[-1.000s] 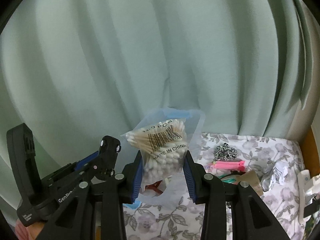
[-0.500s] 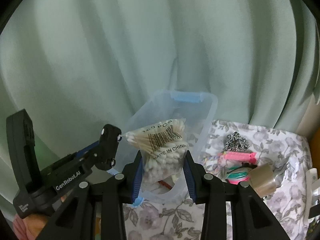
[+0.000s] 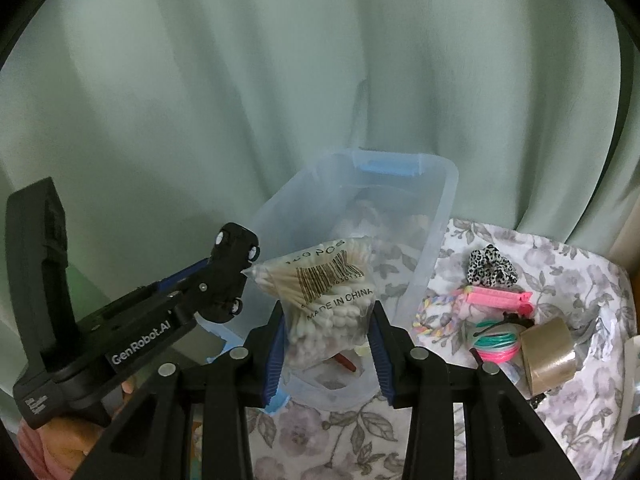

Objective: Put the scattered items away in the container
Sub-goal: 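Open both grippers to release the car and swab bag into the box, then withdraw both grippers from the box back toward the remaining items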

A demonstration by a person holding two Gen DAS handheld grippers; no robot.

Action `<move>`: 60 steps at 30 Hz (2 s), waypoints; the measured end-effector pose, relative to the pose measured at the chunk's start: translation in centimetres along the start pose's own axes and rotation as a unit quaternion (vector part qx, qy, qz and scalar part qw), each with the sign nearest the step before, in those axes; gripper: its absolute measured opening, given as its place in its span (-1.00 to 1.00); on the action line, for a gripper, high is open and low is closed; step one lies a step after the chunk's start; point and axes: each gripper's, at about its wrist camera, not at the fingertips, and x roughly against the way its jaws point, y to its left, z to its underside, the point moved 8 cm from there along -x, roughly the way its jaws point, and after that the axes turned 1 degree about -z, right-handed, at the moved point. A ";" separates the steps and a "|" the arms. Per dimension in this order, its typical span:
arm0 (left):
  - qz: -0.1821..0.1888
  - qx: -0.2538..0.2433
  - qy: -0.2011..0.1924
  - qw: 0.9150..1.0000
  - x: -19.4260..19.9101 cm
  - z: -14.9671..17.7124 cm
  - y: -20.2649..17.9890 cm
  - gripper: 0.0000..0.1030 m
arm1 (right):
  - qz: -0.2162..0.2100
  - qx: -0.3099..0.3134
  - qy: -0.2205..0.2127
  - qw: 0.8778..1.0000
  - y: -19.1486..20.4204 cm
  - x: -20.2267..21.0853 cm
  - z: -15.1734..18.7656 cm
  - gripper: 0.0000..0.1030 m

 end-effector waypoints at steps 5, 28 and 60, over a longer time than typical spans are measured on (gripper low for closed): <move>-0.001 0.002 0.003 1.000 -1.1 -0.3 0.2 -0.40 | 0.004 -0.003 0.012 1.000 -0.2 -0.6 0.2 -0.16; -0.001 0.010 0.012 1.000 -0.2 0.4 0.1 0.50 | 0.016 0.004 0.017 1.000 0.0 -0.2 0.4 0.55; -0.022 -0.041 -0.026 0.999 6.9 2.0 -4.8 0.94 | 0.036 -0.025 -0.061 0.997 -1.7 9.1 2.1 1.00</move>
